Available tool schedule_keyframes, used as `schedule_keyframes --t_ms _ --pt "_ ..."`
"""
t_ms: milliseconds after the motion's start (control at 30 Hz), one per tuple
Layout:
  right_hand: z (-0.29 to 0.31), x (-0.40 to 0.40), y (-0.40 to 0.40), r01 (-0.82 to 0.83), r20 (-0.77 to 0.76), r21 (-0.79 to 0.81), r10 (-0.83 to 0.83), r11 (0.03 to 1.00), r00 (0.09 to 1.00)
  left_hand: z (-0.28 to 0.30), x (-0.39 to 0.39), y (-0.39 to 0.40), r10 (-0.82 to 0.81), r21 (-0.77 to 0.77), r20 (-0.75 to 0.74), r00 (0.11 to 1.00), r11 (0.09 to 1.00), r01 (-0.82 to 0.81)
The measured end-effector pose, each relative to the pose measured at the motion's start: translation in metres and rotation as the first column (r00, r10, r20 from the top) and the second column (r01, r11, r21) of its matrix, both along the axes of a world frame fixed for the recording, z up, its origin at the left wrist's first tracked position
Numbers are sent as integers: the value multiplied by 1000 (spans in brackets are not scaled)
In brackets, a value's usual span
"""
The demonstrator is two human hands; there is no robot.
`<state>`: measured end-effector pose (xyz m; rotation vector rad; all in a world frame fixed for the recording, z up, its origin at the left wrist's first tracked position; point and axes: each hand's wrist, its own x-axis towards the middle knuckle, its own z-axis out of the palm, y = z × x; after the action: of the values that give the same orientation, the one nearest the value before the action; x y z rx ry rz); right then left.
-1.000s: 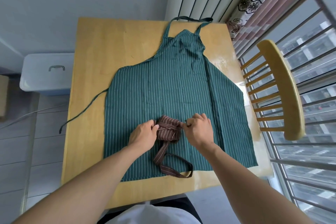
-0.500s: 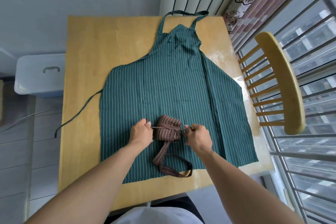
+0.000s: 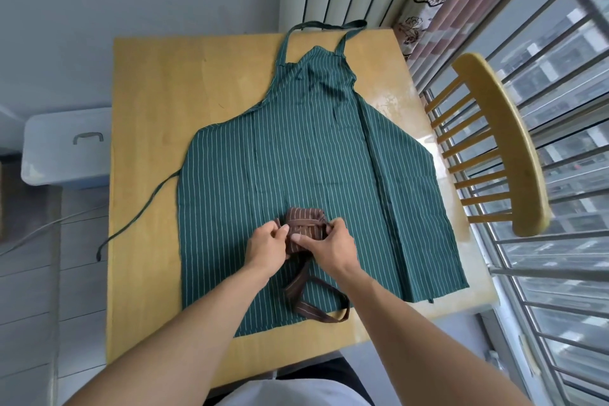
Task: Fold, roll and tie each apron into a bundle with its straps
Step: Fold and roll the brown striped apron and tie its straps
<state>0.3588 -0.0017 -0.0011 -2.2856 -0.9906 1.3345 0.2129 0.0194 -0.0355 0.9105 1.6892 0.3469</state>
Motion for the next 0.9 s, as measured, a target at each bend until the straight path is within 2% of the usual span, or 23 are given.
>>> schedule_keyframes --t_ms 133,267,433,500,567,600,633,667,733,767,833,900 --pt "-18 11 0 -33 -11 16 34 999 999 0 -10 -11 111 -18 106 988 994 -109" --pt "-29 15 3 91 -188 -60 -100 994 977 -2 -8 -18 354 -191 214 911 929 -316" --pt "-24 18 7 151 -199 -105 -169 983 965 -6 -6 -10 511 -346 275 815 843 -412" --pt "-20 17 5 175 -240 -110 -197 978 950 -1 -7 -9 477 -298 254 841 866 -401" --pt "-21 15 2 129 -200 -115 -150 985 968 5 -6 -10 370 -88 92 924 928 -363" --pt "-21 15 0 100 -165 -114 -118 988 979 9 -6 -9 355 19 40 934 934 -356" --pt "-22 14 -1 73 -122 -113 -87 991 989 15 -5 -8 354 77 56 933 931 -358" --pt "-23 13 -1 53 -85 -113 -63 992 994 19 -3 -6 363 81 147 920 923 -377" --pt "-21 11 0 25 -52 -121 -31 992 998 26 4 -2 373 -32 377 848 920 -391" --pt "-18 10 0 19 -59 -121 -26 992 998 29 7 0 355 -63 433 829 929 -364" --pt "-13 13 -1 56 -154 -110 -73 992 985 28 8 2 275 -54 400 874 959 -277" --pt "-7 22 -3 210 -368 -95 -231 973 901 25 2 2 201 -15 303 931 978 -207"
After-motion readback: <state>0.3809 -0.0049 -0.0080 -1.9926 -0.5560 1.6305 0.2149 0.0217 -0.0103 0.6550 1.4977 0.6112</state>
